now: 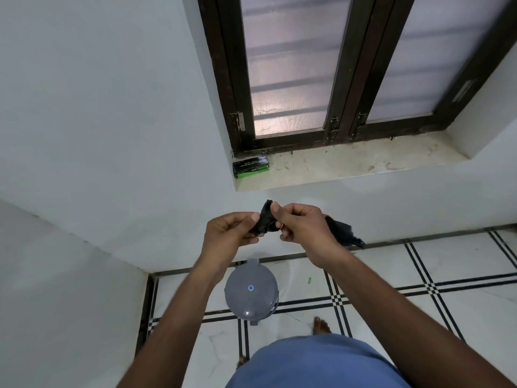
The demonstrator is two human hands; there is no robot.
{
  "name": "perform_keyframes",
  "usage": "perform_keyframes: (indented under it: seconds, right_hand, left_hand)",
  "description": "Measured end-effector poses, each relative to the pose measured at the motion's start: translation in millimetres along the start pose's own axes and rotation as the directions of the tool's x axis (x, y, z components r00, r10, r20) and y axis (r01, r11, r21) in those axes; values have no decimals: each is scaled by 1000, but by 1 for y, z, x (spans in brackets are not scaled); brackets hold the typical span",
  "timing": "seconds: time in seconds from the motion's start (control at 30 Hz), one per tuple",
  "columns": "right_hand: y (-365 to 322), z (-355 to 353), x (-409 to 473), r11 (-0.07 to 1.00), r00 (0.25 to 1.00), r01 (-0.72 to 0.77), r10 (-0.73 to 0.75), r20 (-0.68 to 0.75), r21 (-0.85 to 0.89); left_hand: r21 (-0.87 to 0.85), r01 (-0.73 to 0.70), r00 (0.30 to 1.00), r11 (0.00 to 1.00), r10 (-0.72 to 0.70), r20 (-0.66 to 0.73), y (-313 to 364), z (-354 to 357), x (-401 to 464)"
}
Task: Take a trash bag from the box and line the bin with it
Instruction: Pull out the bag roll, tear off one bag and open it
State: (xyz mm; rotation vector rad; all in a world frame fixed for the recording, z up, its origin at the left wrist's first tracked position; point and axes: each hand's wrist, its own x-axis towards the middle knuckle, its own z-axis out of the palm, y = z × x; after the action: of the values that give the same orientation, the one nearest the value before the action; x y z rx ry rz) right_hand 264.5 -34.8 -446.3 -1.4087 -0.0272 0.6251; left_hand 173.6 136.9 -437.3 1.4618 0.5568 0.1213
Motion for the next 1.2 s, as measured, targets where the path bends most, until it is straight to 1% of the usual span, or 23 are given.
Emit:
perform_keyframes:
  seconds: [0.07, 0.1, 0.17, 0.27, 0.33, 0.4, 0.47, 0.6, 0.67, 0.73, 0.8, 0.9, 1.07, 1.1, 1.17, 1.2]
  right_hand:
    - [1, -3, 1, 1000, 1000, -4, 4, -9, 4]
    - [0, -4, 1, 1000, 1000, -2, 2, -10, 0]
    - [-1, -7, 1, 1000, 1000, 3, -3, 4, -10]
    - [-3, -7, 1, 1000, 998, 3, -2, 58, -30]
    - [-3, -4, 1, 999, 997, -5, 9, 80, -52]
    - [-4, -4, 1, 998, 996, -23, 28, 85, -56]
    - [-5, -3, 1, 998, 994, -46, 50, 95, -51]
    - [-6, 0, -1, 996, 988, -80, 84, 133, -38]
    - [-8, 1, -2, 994, 983, -106, 105, 148, -4]
    - [-10, 1, -2, 988, 983, -132, 120, 139, 79]
    - [-10, -2, -3, 984, 989, -130, 120, 91, 119]
    - [-3, -3, -2, 992, 995, -101, 99, 34, 72]
    - [1, 1, -3, 998, 998, -55, 55, 0, -20]
    - [1, 1, -5, 997, 1000, -25, 25, -2, -67]
    - [3, 1, -7, 972, 996, 90, -93, -8, -218]
    - [4, 1, -8, 953, 988, 149, -152, 9, -264]
  left_hand:
    - [-42, 26, 998, 999, -28, -52, -3, -3, 2]
    - [-57, 29, 998, 998, -32, -56, -4, -5, 2]
    - [-52, 13, 1000, 999, -13, -3, -2, -7, 1]
    - [104, -43, 993, 994, 32, 111, 2, -4, -2]
    - [191, -66, 990, 979, 42, 131, 2, 1, -3]
    - [209, -61, 992, 976, 36, 124, 1, 3, -1]
    - [189, -45, 993, 981, 23, 116, 1, 4, -1]
    - [195, -54, 988, 979, 24, 154, 0, 6, -2]
    - [191, -42, 990, 981, 15, 141, -3, 6, 1]
    - [108, -6, 991, 994, -9, 133, -5, 2, 2]
    - [-26, 42, 989, 999, -38, 144, -6, -2, 1]
    - [-100, 69, 989, 993, -55, 139, -7, -5, -1]
    - [-165, 57, 997, 985, -47, 61, -10, -6, 2]
    - [-166, 51, 997, 985, -41, 60, -10, -7, 2]
    - [-165, 48, 997, 985, -37, 71, -9, -9, 1]
    - [-165, 49, 996, 985, -37, 79, -9, -9, 0]
